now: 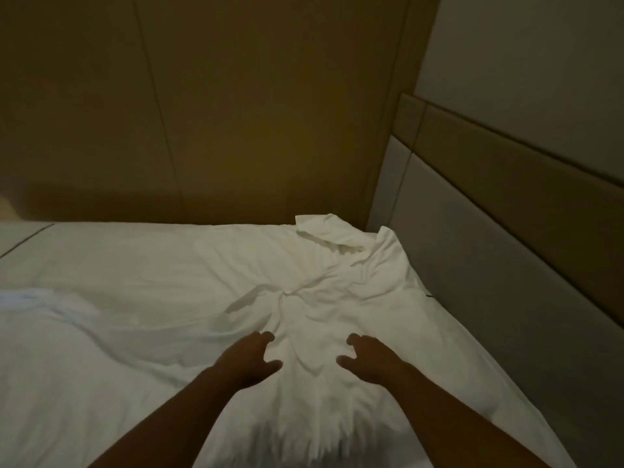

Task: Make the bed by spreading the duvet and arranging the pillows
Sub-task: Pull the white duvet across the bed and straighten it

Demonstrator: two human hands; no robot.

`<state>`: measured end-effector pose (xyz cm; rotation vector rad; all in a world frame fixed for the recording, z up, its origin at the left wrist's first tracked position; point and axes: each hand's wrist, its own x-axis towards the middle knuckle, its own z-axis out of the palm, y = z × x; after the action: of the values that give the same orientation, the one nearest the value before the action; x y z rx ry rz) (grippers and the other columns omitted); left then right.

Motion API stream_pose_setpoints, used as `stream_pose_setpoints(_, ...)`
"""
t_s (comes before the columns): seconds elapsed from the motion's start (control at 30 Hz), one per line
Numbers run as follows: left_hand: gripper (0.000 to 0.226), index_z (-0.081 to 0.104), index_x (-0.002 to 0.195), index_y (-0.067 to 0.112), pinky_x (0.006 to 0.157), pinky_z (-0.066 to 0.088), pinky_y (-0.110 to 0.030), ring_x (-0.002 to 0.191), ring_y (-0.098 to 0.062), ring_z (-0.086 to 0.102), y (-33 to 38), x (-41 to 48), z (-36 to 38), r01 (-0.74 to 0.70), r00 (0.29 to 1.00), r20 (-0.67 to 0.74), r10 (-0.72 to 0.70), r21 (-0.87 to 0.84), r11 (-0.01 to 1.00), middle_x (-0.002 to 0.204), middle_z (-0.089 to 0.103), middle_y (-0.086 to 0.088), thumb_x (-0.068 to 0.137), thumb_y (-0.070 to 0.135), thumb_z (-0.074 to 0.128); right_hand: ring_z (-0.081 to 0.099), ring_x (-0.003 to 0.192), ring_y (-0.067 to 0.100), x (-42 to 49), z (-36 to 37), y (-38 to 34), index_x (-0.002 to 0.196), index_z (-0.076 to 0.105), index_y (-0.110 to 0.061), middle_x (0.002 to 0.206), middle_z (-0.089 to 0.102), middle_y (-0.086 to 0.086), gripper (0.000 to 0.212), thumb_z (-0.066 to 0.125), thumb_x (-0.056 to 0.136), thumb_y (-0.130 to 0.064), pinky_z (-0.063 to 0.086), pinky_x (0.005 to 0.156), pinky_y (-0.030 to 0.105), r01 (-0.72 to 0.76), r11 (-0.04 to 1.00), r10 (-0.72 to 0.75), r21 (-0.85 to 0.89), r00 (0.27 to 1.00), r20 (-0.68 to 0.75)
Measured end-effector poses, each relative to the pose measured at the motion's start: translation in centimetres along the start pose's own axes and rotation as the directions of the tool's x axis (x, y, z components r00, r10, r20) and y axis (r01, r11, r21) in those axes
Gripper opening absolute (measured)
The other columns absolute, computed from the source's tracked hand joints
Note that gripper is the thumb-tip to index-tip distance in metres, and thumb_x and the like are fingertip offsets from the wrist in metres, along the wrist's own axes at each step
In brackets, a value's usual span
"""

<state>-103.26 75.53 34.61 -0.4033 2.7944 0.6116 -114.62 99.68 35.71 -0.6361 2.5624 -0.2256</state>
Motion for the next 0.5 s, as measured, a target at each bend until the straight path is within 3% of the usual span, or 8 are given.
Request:
stream_pose_setpoints(0.2, 0.07, 0.033, 0.146, 0.023, 0.11, 0.034, -0.03, 0.136, -0.017, 0.039, -5.0, -11.1, -0.5, -0.031, 0.999, 0.018, 0.03, 0.029, 0.999, 0.15, 0.04, 0.0, 0.088, 0.056, 0.054, 0.039, 0.136, 0.022, -10.3, 3.9, -4.8, 0.146, 0.033, -0.015, 0.148, 0.041, 0.008, 0.068, 0.048, 0.093, -0.055, 0.033, 0.11, 0.033, -0.047, 0.998, 0.048, 0.05, 0.999, -0.018)
stream_pose_setpoints(0.5, 0.069, 0.033, 0.146, 0.023, 0.111, 0.033, -0.032, 0.137, -0.019, 0.037, -9.2, -20.7, -1.4, 0.016, 1.0, 0.006, -0.016, 0.055, 0.998, 0.15, 0.039, -0.002, 0.089, 0.055, 0.053, 0.044, 0.13, 0.024, -16.6, 6.9, -10.1, 0.139, 0.04, -0.015, 0.139, 0.049, 0.009, 0.062, 0.047, 0.092, -0.055, 0.038, 0.105, 0.034, -0.035, 0.999, 0.036, 0.02, 0.997, -0.071)
